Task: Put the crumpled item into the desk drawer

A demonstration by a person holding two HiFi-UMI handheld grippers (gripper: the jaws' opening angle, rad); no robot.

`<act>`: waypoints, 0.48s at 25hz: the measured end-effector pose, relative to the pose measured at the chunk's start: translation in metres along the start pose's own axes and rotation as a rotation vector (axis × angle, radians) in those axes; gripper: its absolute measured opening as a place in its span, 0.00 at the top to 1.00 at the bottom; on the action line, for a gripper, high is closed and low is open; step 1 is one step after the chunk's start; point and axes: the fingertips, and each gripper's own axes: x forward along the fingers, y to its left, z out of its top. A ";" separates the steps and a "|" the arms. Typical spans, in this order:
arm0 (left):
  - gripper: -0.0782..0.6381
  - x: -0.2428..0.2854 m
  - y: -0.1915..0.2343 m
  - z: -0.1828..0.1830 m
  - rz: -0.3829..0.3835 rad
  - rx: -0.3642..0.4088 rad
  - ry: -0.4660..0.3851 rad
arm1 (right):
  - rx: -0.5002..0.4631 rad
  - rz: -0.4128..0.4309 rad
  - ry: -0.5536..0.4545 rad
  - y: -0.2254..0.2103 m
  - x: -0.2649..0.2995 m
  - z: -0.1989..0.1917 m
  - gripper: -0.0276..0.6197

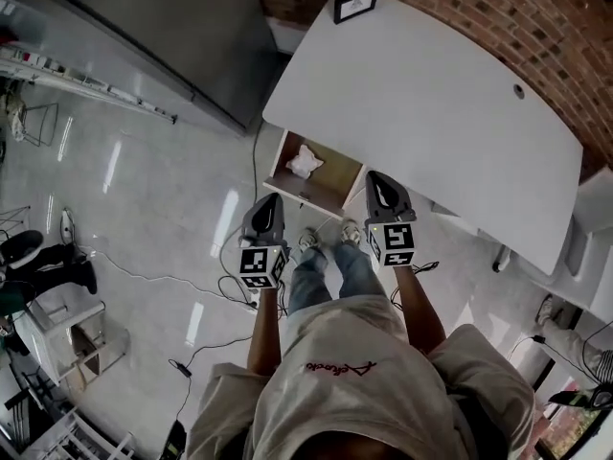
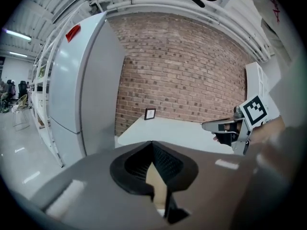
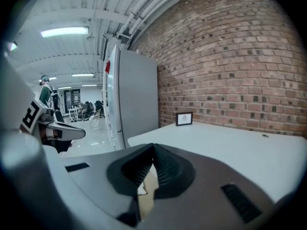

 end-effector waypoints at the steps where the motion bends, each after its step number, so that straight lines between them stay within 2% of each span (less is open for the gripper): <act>1: 0.88 -0.001 0.001 0.011 0.009 0.002 -0.018 | -0.006 -0.005 -0.020 -0.004 -0.001 0.013 0.94; 6: 0.88 -0.003 0.013 0.068 0.045 0.032 -0.103 | -0.027 -0.030 -0.093 -0.024 -0.001 0.068 0.94; 12: 0.88 -0.023 0.025 0.115 0.079 0.042 -0.158 | -0.049 -0.043 -0.111 -0.030 -0.015 0.103 0.94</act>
